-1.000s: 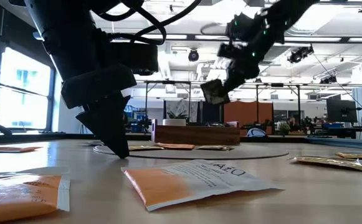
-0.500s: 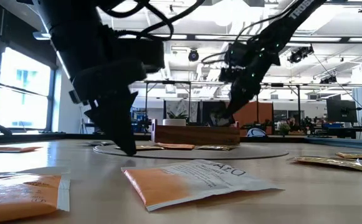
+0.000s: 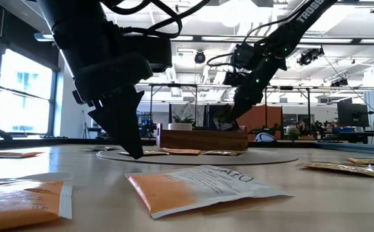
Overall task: Pick & Place Tea
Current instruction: Put the bottom purple tea bag into the right section of the wooden organizer, then put the purple tea bag into the right section of the wooden organizer
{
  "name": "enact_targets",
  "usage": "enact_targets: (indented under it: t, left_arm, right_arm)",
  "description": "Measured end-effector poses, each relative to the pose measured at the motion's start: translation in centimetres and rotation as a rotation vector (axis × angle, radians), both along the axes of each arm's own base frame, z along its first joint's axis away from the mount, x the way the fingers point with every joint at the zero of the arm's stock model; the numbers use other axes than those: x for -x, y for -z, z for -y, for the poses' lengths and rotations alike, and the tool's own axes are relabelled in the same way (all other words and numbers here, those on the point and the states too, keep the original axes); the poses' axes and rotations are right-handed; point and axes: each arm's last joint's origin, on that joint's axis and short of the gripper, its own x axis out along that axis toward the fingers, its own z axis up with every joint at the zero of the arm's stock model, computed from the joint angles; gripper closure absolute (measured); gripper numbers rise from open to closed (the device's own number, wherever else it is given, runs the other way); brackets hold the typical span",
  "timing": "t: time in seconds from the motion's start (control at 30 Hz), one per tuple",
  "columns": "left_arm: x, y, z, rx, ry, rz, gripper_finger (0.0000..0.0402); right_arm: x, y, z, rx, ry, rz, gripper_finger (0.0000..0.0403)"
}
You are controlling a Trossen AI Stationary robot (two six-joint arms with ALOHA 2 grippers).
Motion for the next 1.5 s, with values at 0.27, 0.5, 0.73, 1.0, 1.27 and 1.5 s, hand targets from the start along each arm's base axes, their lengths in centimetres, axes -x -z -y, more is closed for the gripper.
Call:
enact_targets:
  t: [0.27,0.5,0.73,1.0,1.27,1.5]
  left_arm:
    - [0.0,0.0,0.0,0.016,0.005,-0.006,0.0401]
    - [0.0,-0.1,0.0,-0.012,0.006,0.002,0.0401]
    - [-0.6,-1.3,0.3,-0.040,0.061,-0.001,0.0401]
    - [-2.5,-4.8,0.9,-0.176,0.122,0.109,0.0401]
    - [-4.2,-8.9,0.4,-0.615,0.089,0.236,0.0401]
    - [-6.5,-10.7,-0.9,-0.703,0.116,0.324,0.0401]
  right_arm:
    - [0.1,0.0,0.1,0.025,0.029,-0.022,0.0326]
    - [0.1,-0.1,-0.1,0.013,0.039,-0.024,0.0307]
    - [-0.1,-2.6,-1.9,0.062,0.044,0.015,0.0308]
    - [-1.6,-2.7,-4.0,0.074,0.060,0.015,0.0306]
    - [-4.4,-3.6,-7.9,0.013,0.092,0.158,0.0306]
    - [-7.5,-5.2,-13.2,-0.106,0.045,0.416,0.0306]
